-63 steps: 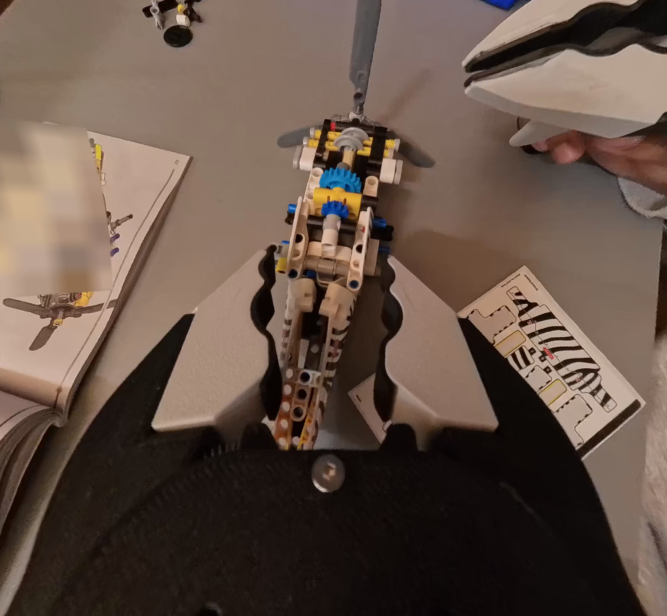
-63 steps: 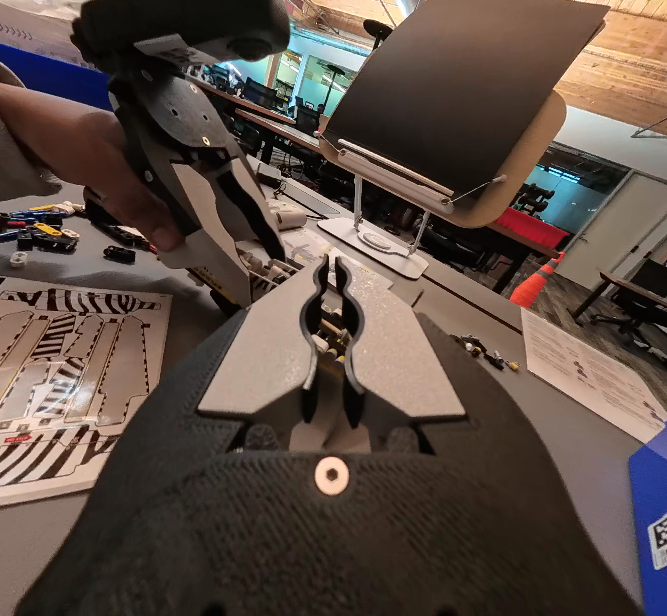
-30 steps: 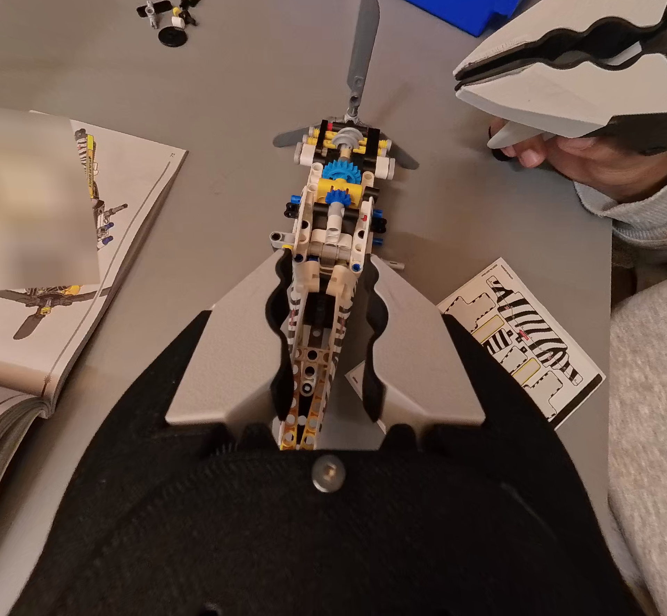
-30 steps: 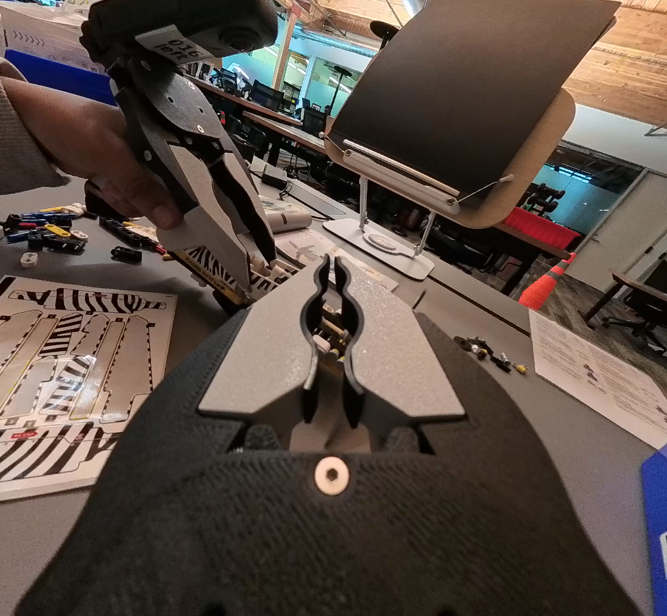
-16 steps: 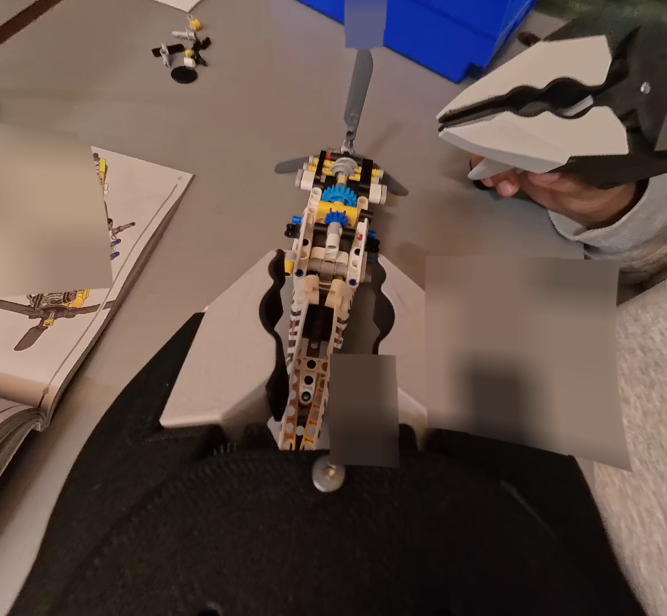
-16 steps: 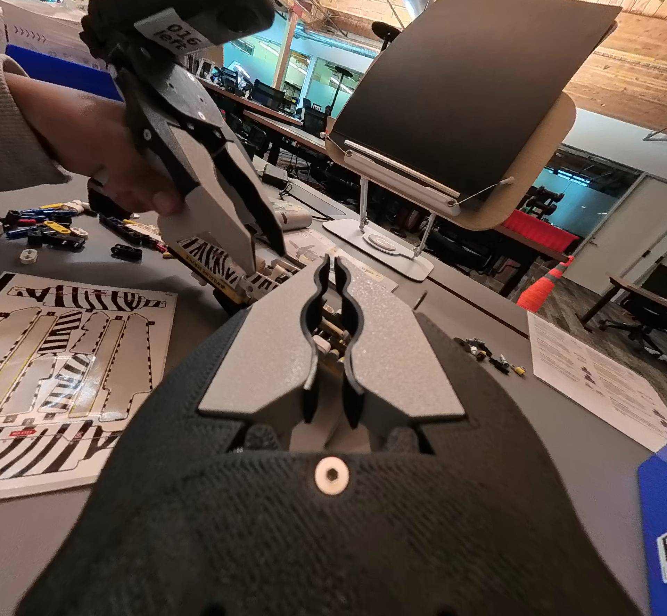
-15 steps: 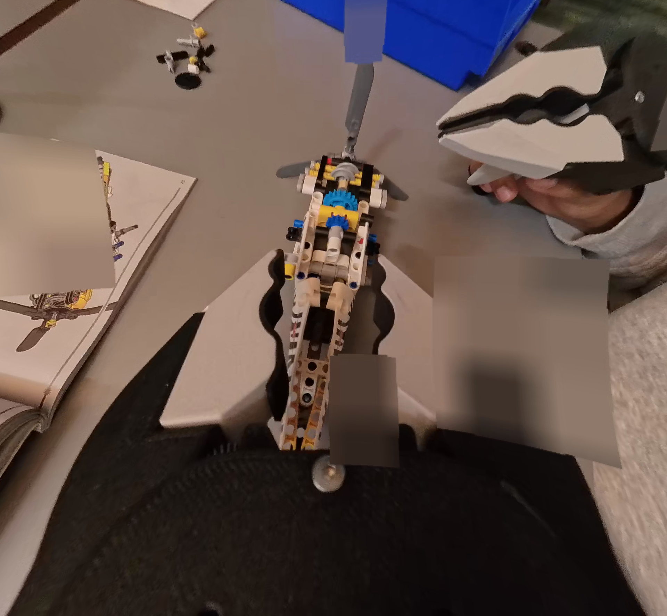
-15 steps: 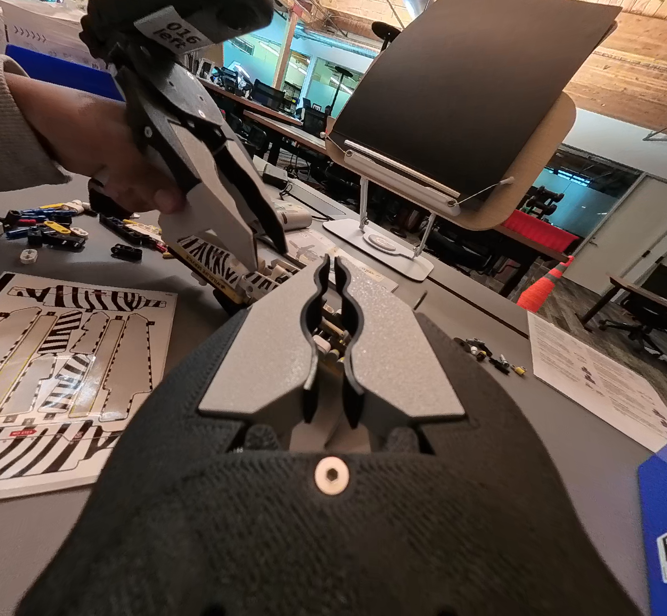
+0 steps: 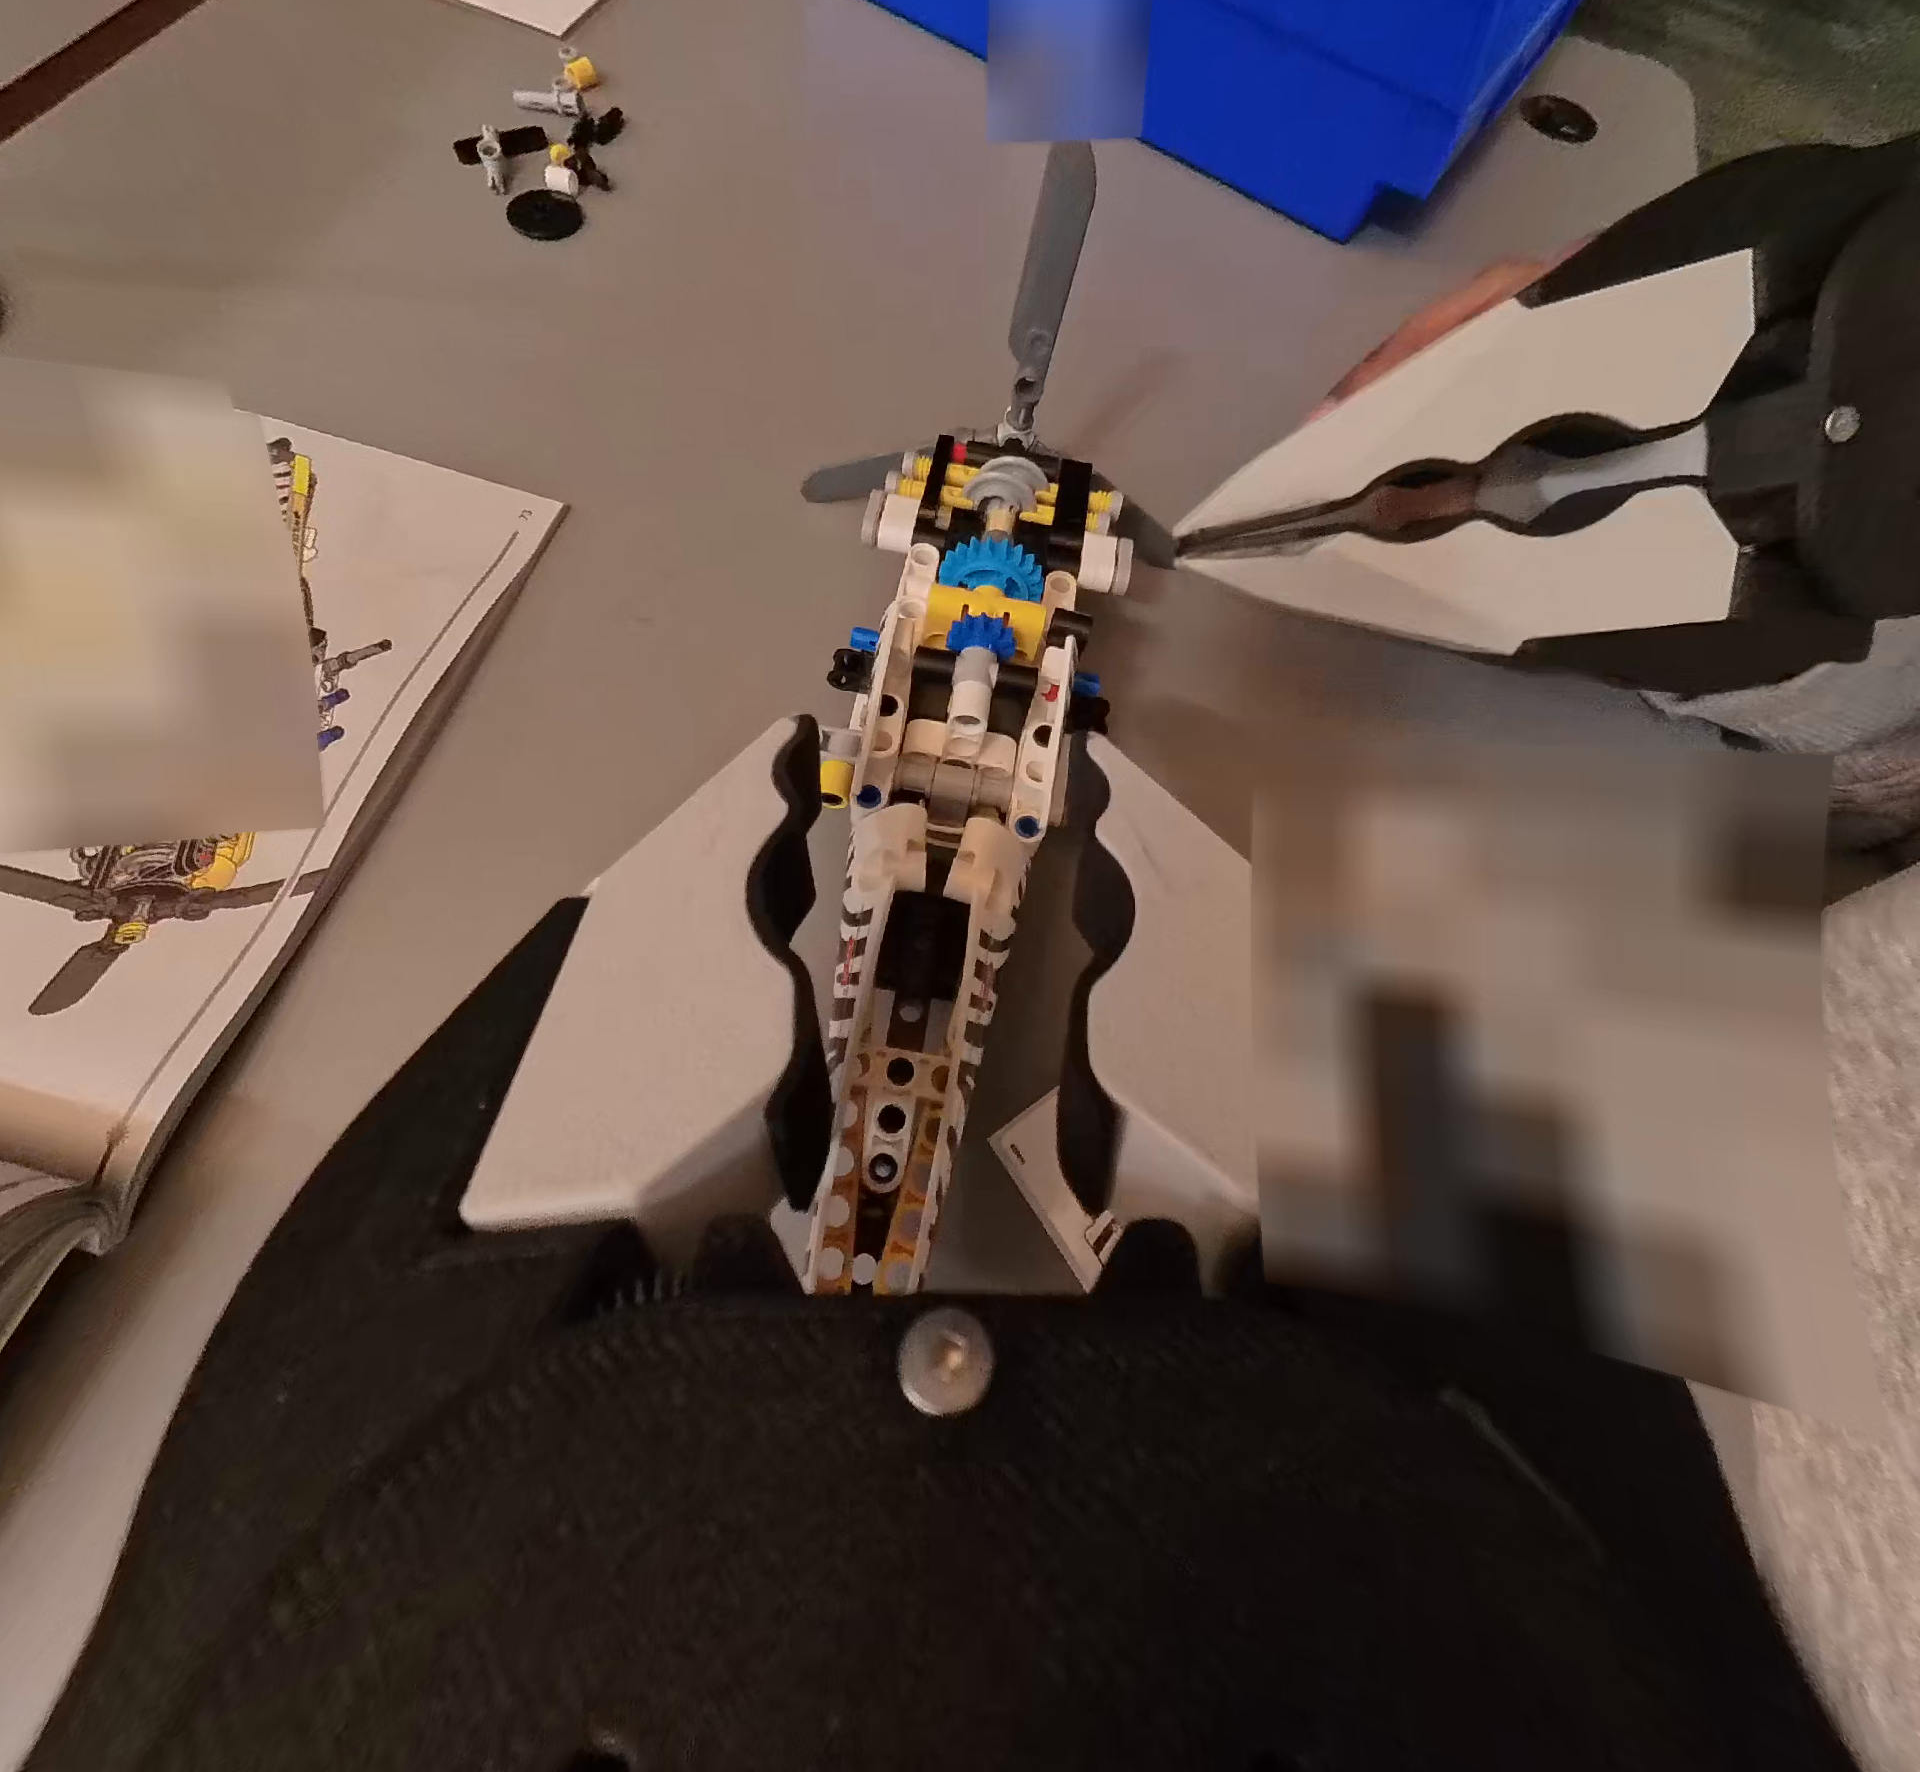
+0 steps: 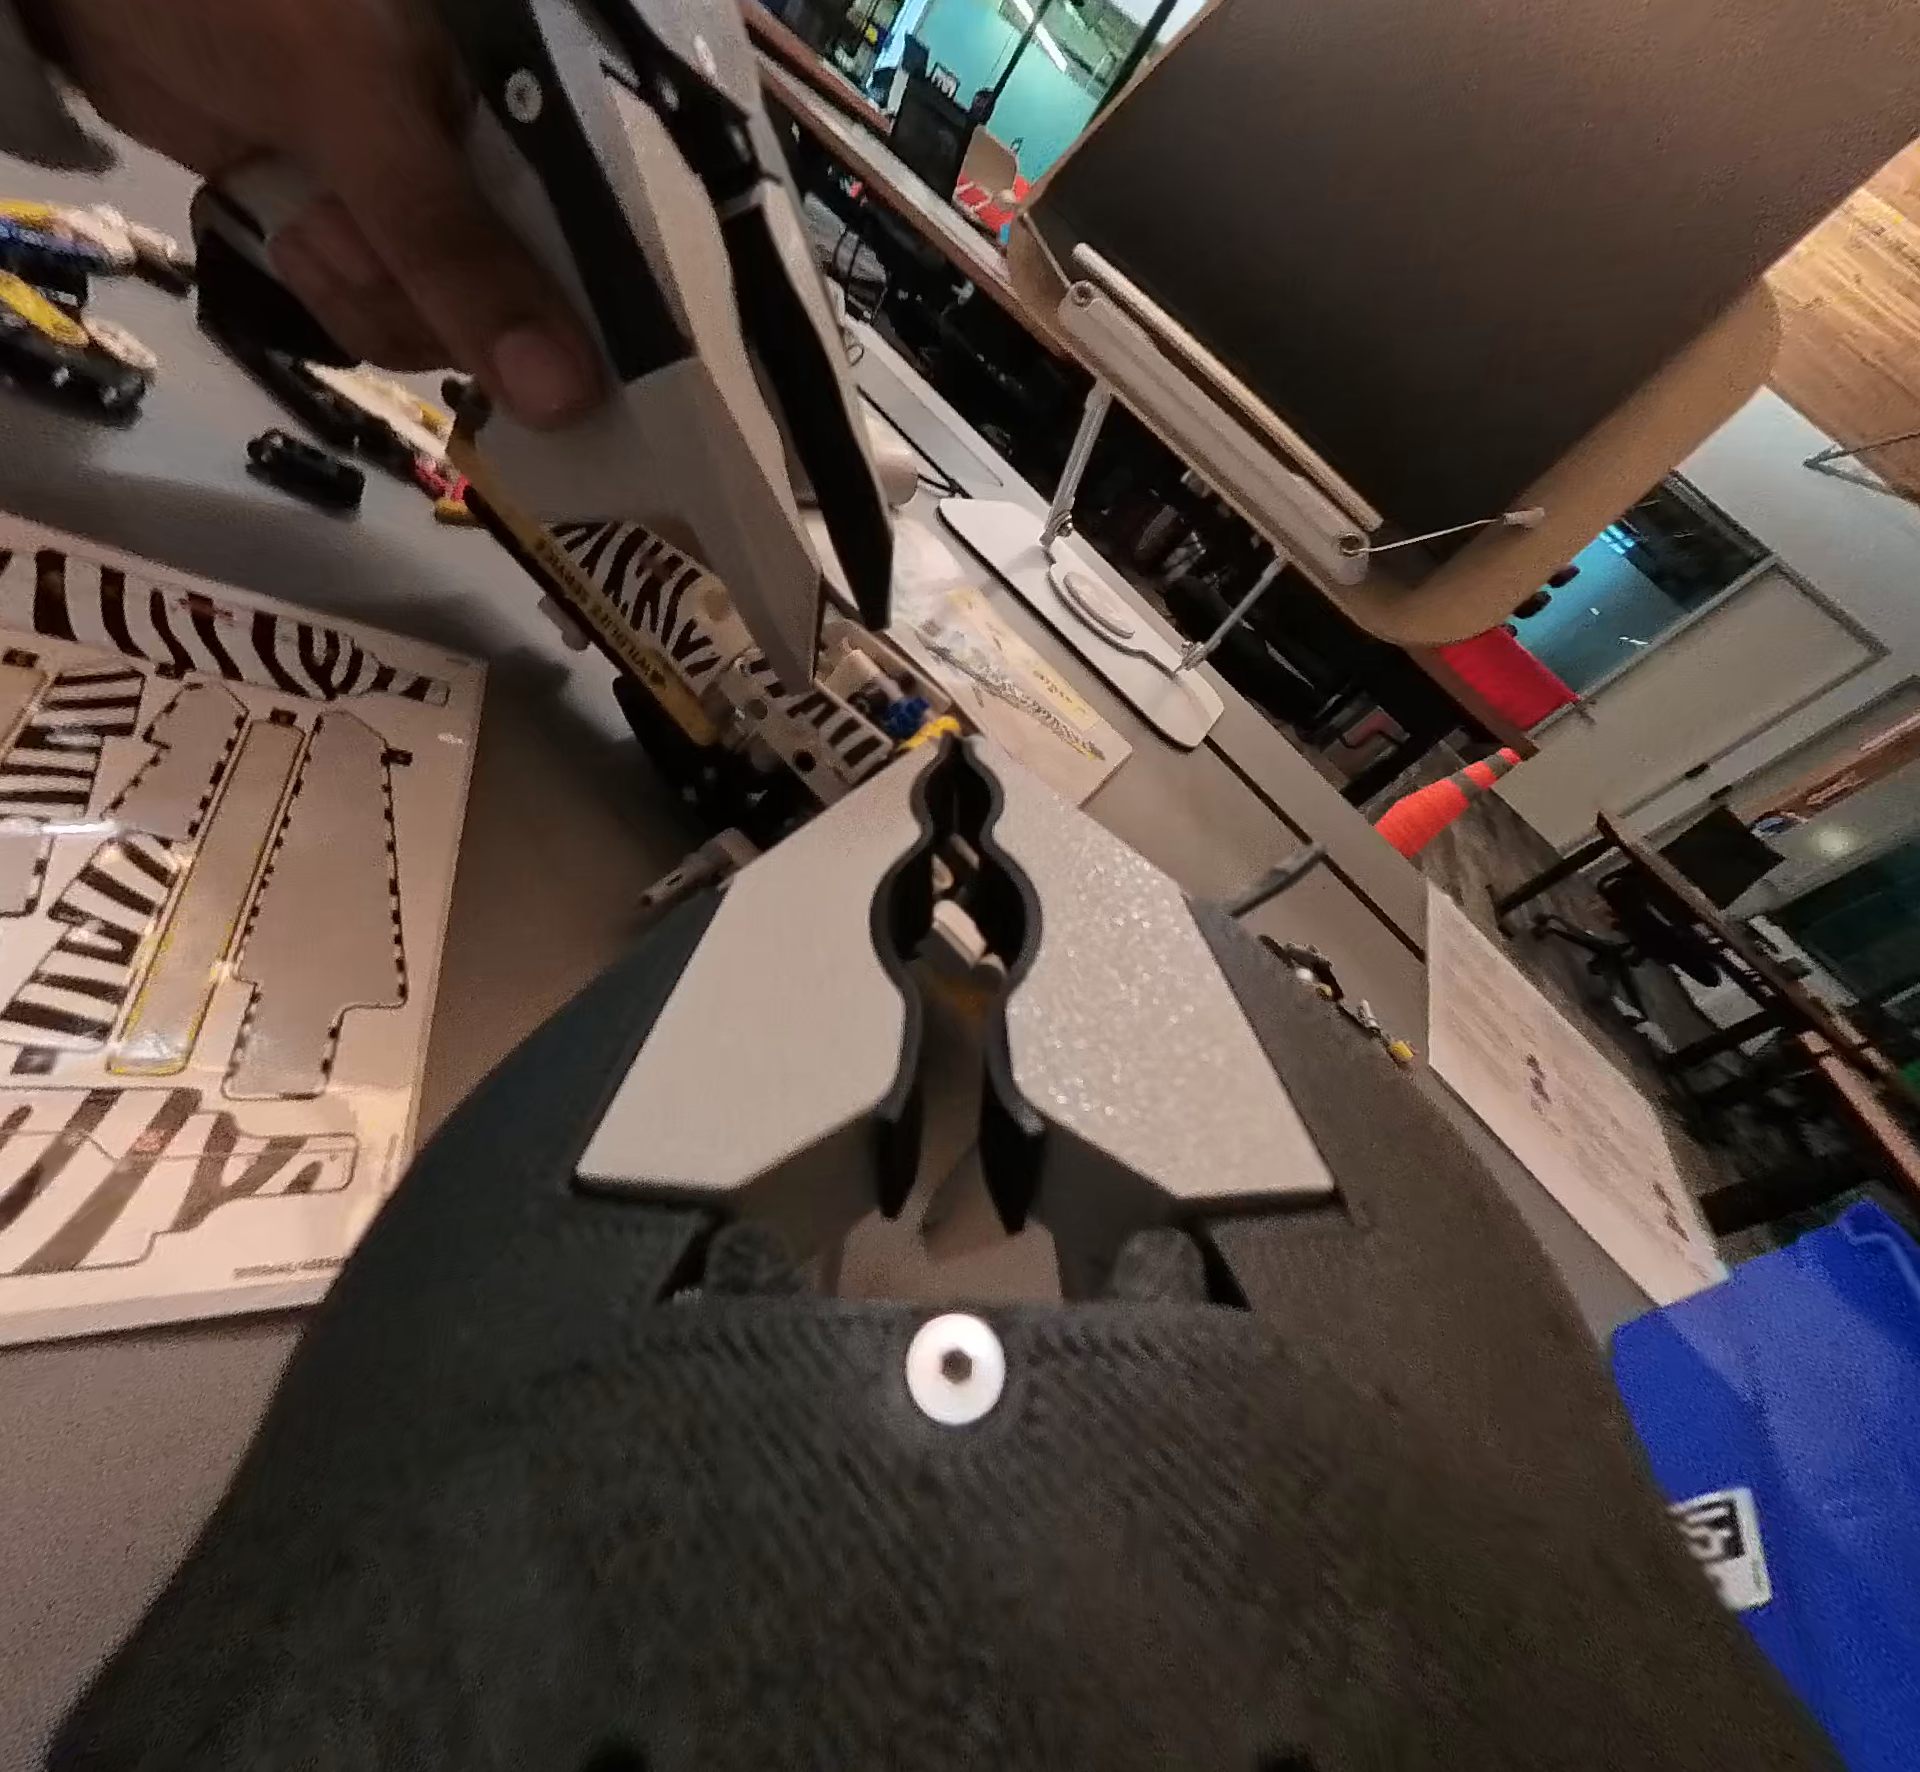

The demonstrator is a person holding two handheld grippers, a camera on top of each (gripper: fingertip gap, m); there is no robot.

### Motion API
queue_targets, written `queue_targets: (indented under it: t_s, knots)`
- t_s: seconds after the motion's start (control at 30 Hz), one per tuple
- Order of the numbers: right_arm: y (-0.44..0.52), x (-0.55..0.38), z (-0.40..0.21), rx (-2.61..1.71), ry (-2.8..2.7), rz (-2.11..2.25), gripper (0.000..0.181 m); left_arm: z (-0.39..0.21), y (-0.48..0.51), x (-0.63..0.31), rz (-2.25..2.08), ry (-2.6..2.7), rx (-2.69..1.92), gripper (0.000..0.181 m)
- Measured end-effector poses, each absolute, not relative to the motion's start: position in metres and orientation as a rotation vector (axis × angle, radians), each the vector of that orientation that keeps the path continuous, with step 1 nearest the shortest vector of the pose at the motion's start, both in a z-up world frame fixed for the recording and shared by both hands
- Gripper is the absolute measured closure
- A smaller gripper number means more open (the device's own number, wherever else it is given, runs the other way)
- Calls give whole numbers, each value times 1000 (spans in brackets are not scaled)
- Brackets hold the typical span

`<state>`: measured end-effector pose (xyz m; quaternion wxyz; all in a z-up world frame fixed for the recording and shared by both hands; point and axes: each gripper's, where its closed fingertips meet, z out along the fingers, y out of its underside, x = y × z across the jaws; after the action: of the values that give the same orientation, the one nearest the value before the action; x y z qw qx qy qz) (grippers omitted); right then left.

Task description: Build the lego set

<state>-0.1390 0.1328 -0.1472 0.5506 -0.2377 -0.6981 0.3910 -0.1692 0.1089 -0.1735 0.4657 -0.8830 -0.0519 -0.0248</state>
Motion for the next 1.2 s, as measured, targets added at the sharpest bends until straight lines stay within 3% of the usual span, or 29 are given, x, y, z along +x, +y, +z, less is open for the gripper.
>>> queue_targets:
  t_s: [1.2]
  knots:
    - [128, -149, -171, -544, -1774, 773, 181, -184, 111, -168, -19, -118, -2230, 139]
